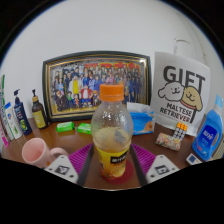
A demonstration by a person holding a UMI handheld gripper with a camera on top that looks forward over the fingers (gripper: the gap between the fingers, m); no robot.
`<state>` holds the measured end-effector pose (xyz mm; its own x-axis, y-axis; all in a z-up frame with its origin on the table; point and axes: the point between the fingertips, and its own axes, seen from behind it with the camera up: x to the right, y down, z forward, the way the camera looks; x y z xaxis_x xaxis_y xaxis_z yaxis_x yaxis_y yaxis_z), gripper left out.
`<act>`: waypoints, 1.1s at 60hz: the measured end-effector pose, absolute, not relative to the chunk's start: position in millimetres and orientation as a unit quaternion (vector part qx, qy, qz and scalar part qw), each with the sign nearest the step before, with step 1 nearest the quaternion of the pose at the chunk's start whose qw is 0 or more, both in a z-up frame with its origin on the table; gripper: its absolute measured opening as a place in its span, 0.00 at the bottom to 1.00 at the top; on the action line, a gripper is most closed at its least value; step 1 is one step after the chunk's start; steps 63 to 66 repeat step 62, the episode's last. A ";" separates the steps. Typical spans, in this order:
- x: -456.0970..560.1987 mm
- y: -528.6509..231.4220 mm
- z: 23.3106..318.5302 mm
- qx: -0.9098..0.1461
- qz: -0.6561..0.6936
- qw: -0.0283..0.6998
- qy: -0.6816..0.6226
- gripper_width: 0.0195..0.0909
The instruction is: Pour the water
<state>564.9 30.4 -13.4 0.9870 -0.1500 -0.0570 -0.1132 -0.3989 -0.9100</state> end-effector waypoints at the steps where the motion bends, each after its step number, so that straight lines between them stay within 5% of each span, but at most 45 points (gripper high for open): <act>1: 563.8 27.9 -12.7 -0.839 -0.016 0.538 0.079 0.85; 2: 562.9 25.0 -11.9 -0.841 -0.016 0.535 0.080 0.95; 41: 402.1 -278.1 122.1 -0.888 -0.045 0.454 0.060 0.93; 66: 381.8 -344.9 128.3 -0.889 -0.053 0.451 0.062 0.93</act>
